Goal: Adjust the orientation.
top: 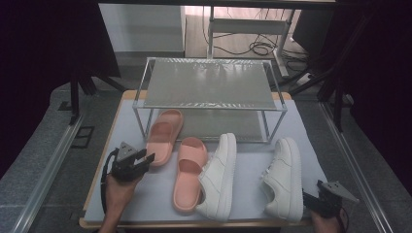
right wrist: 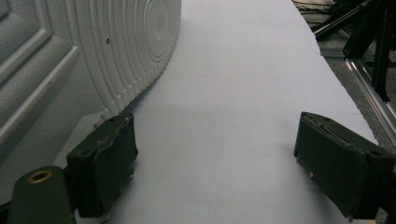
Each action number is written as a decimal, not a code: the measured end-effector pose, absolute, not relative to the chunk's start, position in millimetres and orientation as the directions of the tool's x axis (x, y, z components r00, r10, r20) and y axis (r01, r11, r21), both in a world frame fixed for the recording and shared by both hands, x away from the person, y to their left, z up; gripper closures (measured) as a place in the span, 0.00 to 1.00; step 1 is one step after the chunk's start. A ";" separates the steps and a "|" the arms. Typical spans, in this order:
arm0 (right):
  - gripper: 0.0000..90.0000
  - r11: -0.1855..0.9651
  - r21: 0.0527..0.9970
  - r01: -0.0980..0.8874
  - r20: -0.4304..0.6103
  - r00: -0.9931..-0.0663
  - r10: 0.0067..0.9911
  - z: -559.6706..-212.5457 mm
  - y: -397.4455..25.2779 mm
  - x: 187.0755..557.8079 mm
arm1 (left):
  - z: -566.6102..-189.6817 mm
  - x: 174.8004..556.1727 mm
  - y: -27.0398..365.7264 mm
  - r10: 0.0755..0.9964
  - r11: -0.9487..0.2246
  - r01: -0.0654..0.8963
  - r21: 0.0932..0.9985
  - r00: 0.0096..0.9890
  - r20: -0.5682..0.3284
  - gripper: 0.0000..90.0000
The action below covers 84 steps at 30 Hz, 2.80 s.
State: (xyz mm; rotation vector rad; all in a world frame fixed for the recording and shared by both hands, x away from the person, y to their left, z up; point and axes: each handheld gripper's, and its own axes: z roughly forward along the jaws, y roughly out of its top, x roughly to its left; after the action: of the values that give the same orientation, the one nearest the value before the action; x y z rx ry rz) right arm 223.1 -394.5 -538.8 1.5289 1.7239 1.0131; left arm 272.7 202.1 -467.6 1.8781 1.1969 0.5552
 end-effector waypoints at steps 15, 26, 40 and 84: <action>0.14 0.038 0.854 0.519 0.043 -0.142 0.989 -538.6 -394.5 223.0 | -493.9 249.9 204.5 0.877 -0.251 0.574 0.779 0.476 -0.069 1.00; 0.15 0.037 0.855 0.517 0.044 -0.143 0.989 -538.8 -394.5 223.2 | -503.6 269.5 185.2 0.872 -0.275 0.578 0.768 0.486 -0.053 1.00; 0.14 0.037 0.855 0.517 0.044 -0.143 0.989 -538.8 -394.5 223.2 | -506.8 297.5 176.1 0.883 -0.257 0.584 0.770 0.466 -0.059 1.00; 0.15 0.039 0.855 0.517 0.043 -0.145 0.989 -538.9 -394.7 223.2 | -514.4 381.5 161.8 0.922 -0.250 0.622 0.742 0.387 -0.014 1.00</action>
State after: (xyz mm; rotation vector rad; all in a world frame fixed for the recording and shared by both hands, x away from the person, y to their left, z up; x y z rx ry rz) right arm 223.2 -394.7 -538.9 1.5271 1.7246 1.0151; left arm 381.5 161.8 -514.4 1.9749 1.3224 0.5706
